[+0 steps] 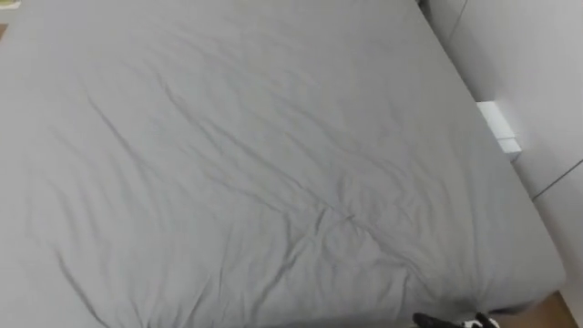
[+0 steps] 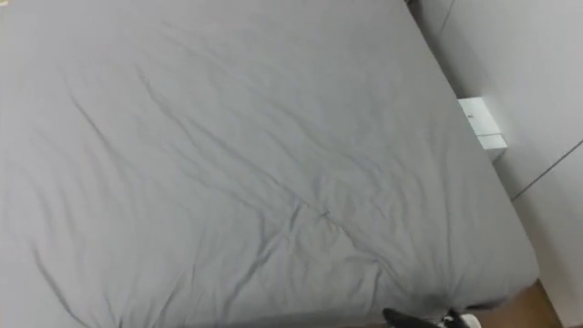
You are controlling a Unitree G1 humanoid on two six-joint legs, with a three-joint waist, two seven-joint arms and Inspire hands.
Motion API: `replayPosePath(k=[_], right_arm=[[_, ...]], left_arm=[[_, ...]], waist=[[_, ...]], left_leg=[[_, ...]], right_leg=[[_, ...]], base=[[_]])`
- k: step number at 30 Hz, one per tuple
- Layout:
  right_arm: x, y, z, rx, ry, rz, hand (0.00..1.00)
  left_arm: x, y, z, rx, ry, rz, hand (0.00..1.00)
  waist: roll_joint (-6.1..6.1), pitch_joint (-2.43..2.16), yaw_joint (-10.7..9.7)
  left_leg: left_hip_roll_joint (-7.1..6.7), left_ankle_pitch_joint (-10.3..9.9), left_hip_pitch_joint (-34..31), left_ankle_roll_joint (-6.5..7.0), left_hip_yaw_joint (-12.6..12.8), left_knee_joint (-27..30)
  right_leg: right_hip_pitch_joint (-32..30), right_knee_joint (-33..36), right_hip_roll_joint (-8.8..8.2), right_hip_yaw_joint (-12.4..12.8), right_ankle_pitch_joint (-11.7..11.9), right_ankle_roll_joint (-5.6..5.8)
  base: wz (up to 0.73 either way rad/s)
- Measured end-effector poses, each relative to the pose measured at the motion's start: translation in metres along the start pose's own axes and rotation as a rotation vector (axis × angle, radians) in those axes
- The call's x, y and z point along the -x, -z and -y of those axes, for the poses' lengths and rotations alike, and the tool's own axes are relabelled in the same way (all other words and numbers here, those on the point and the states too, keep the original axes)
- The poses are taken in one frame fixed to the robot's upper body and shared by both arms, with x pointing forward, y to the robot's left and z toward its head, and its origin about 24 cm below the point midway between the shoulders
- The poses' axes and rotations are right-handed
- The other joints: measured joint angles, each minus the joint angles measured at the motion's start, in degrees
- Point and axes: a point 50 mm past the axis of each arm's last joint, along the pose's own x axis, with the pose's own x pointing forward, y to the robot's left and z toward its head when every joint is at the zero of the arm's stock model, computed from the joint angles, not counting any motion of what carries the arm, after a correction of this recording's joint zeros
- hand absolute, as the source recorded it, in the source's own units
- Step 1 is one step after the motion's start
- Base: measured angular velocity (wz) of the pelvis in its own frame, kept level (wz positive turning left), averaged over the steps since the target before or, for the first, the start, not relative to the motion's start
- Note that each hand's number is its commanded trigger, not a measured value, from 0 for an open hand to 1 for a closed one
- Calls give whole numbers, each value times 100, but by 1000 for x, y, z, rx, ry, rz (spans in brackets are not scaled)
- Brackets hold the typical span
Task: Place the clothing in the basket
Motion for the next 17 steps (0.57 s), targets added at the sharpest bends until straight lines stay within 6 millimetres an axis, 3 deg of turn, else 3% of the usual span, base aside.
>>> replayPosePath(k=[9, 17], right_arm=[[5, 25, -14, 110, -109, -86, 0], [8, 39, -10, 185, -110, -150, 0]], left_arm=[[1, 0, 6, 12, 11, 6, 0], [3, 6, 11, 5, 22, -16, 0]], waist=[[-50, 26, 162], [23, 31, 309]], left_leg=[[-78, -6, 84, 11, -242, 24], [-83, -16, 102, 23, -315, 52]], right_leg=[[213, -47, -51, -232, -50, 24], [241, -61, -47, -259, -51, 27]], base=[[14], [4]])
